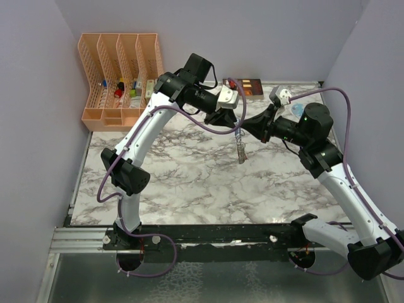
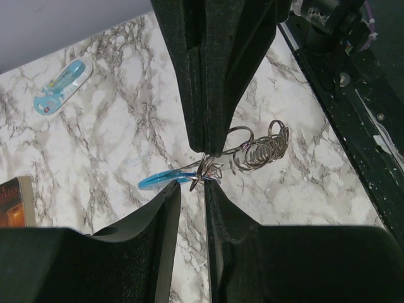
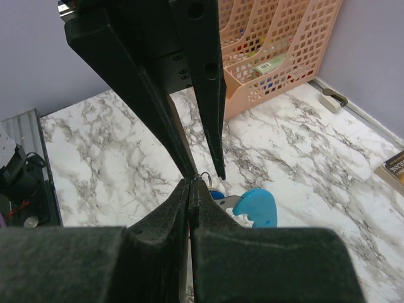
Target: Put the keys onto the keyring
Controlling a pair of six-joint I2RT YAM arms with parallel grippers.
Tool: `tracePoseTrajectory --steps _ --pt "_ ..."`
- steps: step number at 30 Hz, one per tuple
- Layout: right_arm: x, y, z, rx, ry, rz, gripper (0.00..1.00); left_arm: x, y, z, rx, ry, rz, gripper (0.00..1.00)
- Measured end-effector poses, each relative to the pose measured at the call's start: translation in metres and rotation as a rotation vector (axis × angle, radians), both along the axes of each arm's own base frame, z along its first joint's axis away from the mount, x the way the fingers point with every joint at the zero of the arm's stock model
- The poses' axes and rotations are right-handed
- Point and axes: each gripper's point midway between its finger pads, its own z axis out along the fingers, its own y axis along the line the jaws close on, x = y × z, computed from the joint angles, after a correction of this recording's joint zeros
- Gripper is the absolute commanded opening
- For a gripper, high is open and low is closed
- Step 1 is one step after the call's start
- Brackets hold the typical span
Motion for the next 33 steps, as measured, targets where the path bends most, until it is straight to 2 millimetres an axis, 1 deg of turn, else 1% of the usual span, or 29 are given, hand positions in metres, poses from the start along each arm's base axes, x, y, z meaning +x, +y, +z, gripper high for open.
tracePoseTrajectory --steps 9,13,18,22,24,25,31,32,33 --pt "0.002 0.001 -0.004 -0.006 0.014 0.0 0.01 -0.011 0.005 -0.005 0.015 0.018 -0.038 0.25" --pt "0.002 0.001 -0.005 -0.01 0.022 0.0 0.01 -0.012 0.005 -0.004 0.01 0.021 -0.044 0.24" --pt "0.003 0.001 -0.007 -0.014 0.033 0.0 0.01 -0.014 0.004 -0.001 -0.004 0.031 -0.048 0.21" --pt "0.003 0.001 -0.009 -0.017 0.04 0.001 0.01 -0.013 0.002 0.0 -0.01 0.034 -0.046 0.13" --pt "0.003 0.001 -0.008 -0.018 0.042 0.002 0.01 -0.013 0.002 0.001 -0.013 0.035 -0.045 0.04" --pt "0.003 0.002 -0.008 -0.017 0.041 0.003 0.01 -0.012 0.002 0.001 -0.014 0.037 -0.044 0.01" --pt "0.002 0.002 -0.008 -0.016 0.042 0.007 0.01 -0.011 0.001 0.002 -0.019 0.036 -0.041 0.0" --pt "0.002 0.002 -0.007 -0.015 0.041 0.008 0.04 -0.011 0.001 0.002 -0.019 0.037 -0.04 0.0" --pt "0.002 0.002 -0.007 -0.015 0.041 0.008 0.11 -0.011 0.001 0.003 -0.019 0.038 -0.04 0.0"
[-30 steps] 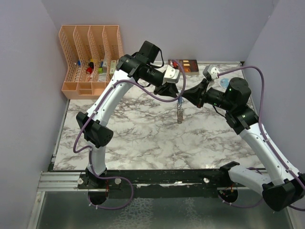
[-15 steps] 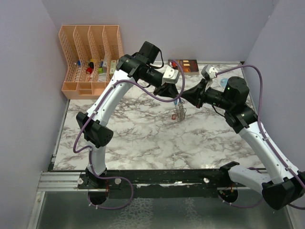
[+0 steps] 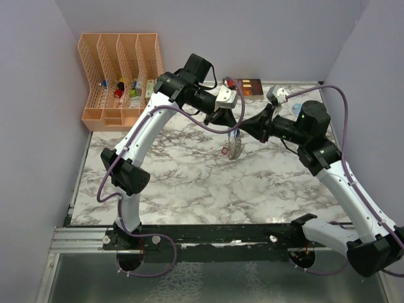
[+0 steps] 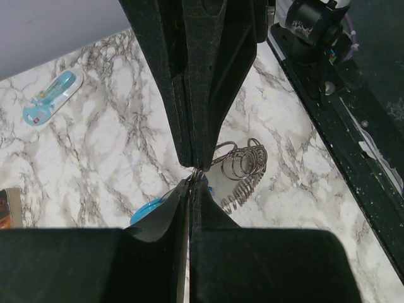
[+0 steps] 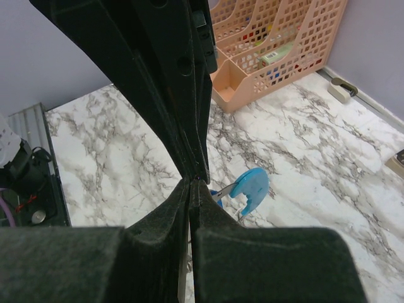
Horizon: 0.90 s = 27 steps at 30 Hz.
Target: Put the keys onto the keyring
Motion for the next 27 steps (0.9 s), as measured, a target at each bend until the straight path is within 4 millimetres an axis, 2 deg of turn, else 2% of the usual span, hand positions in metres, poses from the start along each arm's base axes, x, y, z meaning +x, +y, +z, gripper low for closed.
tracePoseTrajectory --steps 2,6,9,12,16,18,19,20,22,27 --pt "0.0001 0.0001 -0.0002 0.0 0.004 0.0 0.2 0.0003 0.0001 0.0002 0.001 0.004 0.003 0.0" --pt "0.0009 0.0002 -0.0009 -0.007 0.009 0.0 0.27 0.0002 0.0002 0.0 0.002 0.008 0.005 0.0" --pt "0.0007 0.0002 -0.0015 -0.009 0.014 0.0 0.19 0.0001 0.0003 0.0017 0.0 0.005 0.005 0.0" --pt "0.0013 0.0005 -0.0025 -0.009 0.017 0.001 0.17 -0.0001 0.0004 0.0023 0.0 0.005 0.006 0.0" --pt "0.0035 0.0022 -0.0068 -0.015 0.03 0.006 0.02 -0.0001 0.0004 0.0027 -0.001 0.004 0.006 0.0" --pt "0.0034 0.0029 -0.0079 -0.016 0.033 0.011 0.01 0.0006 0.0009 0.0028 0.001 0.002 0.009 0.0" --pt "0.0032 0.0032 -0.0081 -0.015 0.035 0.014 0.01 0.0006 0.0012 0.0025 0.002 0.004 0.01 0.05" --pt "0.003 0.0034 -0.0081 -0.015 0.035 0.015 0.01 0.0005 0.0014 0.0024 0.003 0.005 0.01 0.15" --pt "0.003 0.0034 -0.0081 -0.015 0.035 0.015 0.01 0.001 0.0015 0.0021 0.006 0.006 0.014 0.25" --pt "0.0001 0.0008 -0.0045 -0.012 0.028 0.005 0.01 0.0075 0.0037 0.0014 0.014 -0.002 0.039 0.36"
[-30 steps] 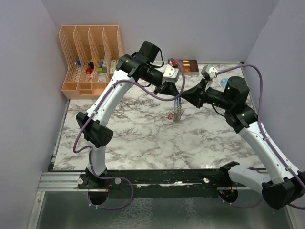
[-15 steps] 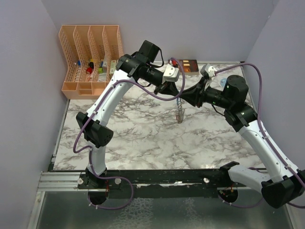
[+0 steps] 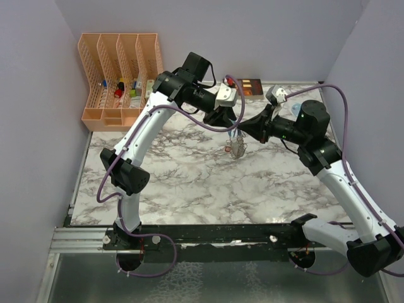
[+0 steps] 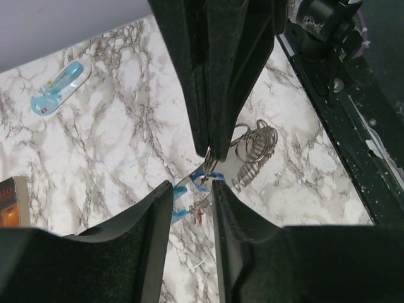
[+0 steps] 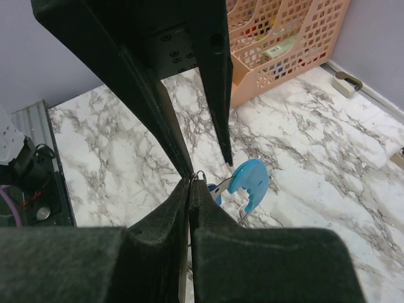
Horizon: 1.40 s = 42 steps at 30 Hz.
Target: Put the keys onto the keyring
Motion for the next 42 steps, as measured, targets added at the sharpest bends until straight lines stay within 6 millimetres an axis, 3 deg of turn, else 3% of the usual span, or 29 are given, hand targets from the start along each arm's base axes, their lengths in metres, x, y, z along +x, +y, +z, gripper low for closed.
tracePoseTrajectory --steps 6,20,33,42 --pt "-0.005 -0.003 0.008 0.013 -0.012 -0.008 0.01 0.006 0.003 0.001 -0.003 -0.004 0.015 0.36" --pt "-0.005 -0.002 0.01 0.035 0.01 -0.017 0.01 0.003 -0.003 0.006 -0.042 0.022 -0.003 0.22" --pt "0.002 -0.005 0.012 0.047 0.017 -0.064 0.01 -0.002 -0.004 -0.003 -0.028 0.048 -0.02 0.31" --pt "0.003 -0.006 0.012 0.048 0.02 -0.069 0.01 -0.004 -0.004 -0.002 -0.036 0.058 -0.031 0.31"
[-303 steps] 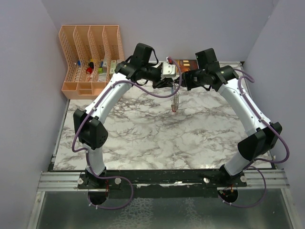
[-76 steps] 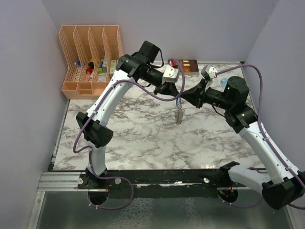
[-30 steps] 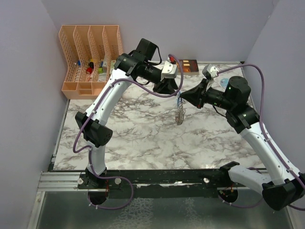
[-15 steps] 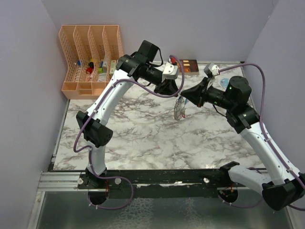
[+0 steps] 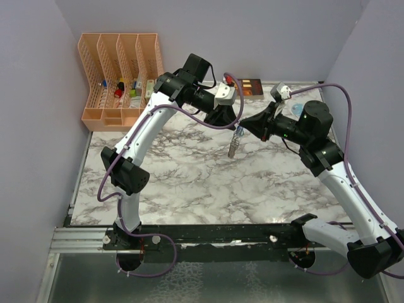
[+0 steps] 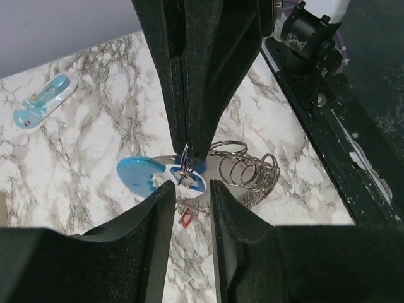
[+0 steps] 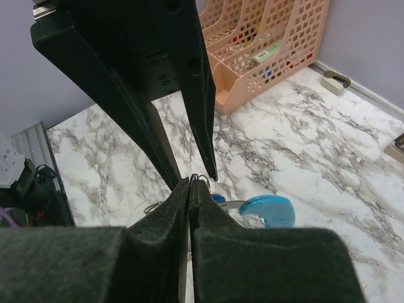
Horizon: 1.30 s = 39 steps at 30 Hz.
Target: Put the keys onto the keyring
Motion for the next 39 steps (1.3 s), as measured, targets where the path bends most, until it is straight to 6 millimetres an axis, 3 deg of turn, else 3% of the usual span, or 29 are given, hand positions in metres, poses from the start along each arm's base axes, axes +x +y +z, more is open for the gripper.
tracePoseTrajectory --steps 5,14,31,39 --pt "0.0 0.0 0.0 0.002 0.004 0.0 0.01 -0.003 -0.003 0.002 -0.008 0.004 -0.009 0.27" --pt "-0.001 0.0 0.0 0.011 0.018 -0.002 0.01 -0.005 -0.006 0.004 -0.016 0.008 -0.016 0.0" --pt "0.01 -0.008 0.003 0.068 0.088 -0.115 0.01 0.002 -0.01 0.004 -0.01 -0.001 0.016 0.0" --pt "0.006 -0.011 0.009 0.08 0.077 -0.123 0.01 0.003 -0.01 0.016 -0.019 -0.027 0.03 0.0"
